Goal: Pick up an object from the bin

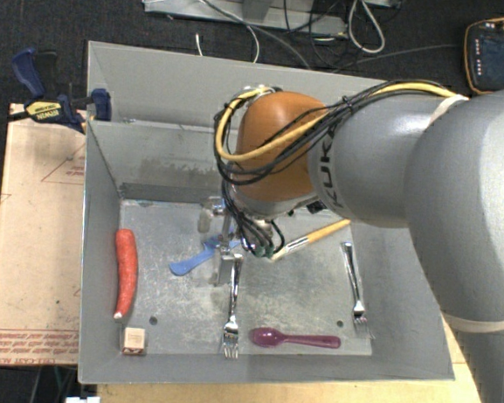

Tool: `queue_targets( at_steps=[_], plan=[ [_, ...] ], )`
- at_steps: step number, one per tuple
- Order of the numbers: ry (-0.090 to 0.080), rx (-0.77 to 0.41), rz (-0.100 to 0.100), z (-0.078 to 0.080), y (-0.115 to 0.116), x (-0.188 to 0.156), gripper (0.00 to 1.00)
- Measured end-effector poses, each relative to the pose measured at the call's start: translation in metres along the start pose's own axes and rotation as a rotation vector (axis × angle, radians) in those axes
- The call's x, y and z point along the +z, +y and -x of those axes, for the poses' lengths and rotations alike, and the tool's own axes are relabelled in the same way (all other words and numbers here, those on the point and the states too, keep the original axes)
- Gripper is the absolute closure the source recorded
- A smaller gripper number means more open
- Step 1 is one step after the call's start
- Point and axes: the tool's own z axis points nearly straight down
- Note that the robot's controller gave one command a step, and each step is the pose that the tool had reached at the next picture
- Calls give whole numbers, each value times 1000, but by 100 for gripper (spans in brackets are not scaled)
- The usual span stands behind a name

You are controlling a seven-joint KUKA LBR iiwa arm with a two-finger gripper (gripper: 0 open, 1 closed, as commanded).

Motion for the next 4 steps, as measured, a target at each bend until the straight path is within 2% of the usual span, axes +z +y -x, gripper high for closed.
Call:
queue_targets(
  at_steps=[1,2,4],
  plan=[
    [-28,-157,2,34,9,31,0],
    [-11,186,4,13,-23,28,100],
    [-11,186,5,13,-23,26,100]
  ],
)
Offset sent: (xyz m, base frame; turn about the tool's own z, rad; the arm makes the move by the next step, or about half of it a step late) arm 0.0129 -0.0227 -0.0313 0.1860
